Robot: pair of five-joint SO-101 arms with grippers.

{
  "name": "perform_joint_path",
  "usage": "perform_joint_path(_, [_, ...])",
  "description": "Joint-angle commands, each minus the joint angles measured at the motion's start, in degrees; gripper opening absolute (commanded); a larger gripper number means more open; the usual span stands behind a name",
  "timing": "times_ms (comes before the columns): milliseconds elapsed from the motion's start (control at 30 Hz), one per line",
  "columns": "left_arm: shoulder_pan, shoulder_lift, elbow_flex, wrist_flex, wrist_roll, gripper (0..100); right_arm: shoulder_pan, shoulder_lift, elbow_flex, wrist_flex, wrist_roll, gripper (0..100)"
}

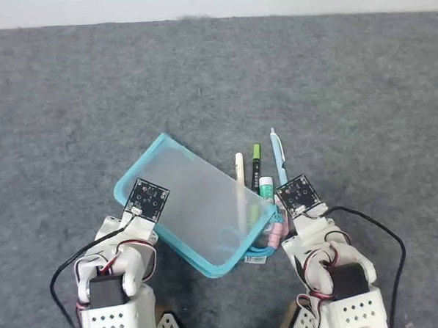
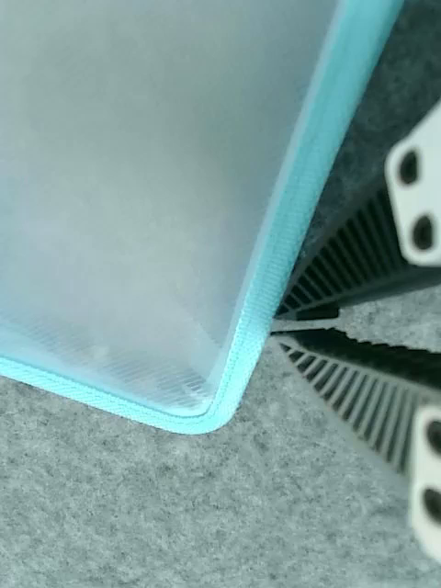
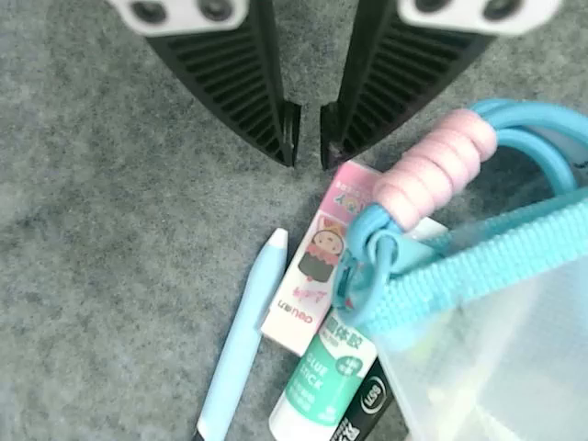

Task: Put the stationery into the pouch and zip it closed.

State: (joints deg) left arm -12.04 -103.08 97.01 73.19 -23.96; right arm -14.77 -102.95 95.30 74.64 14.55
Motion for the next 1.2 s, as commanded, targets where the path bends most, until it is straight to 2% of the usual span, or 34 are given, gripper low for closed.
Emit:
perform_joint_path(0, [-0.35,-0.62,-0.4,0.09,-0.18,1,-0.4,-1.01,1.14,0.4,-0.7,4.6])
perform_joint_path(900, [-0.35,-0.62,-0.4,0.09,-0.18,1,-0.84,-1.01,1.14,0.4,-0.7,4.8])
perform_joint_path(1033, [-0.35,-0.62,-0.4,0.09,-0.18,1,-3.65,-1.01,1.14,0.13,-0.79,4.8])
perform_joint_path(1167, [-0.35,-0.62,-0.4,0.09,-0.18,1,-10.59,-1.01,1.14,-4.26,-0.35,4.6])
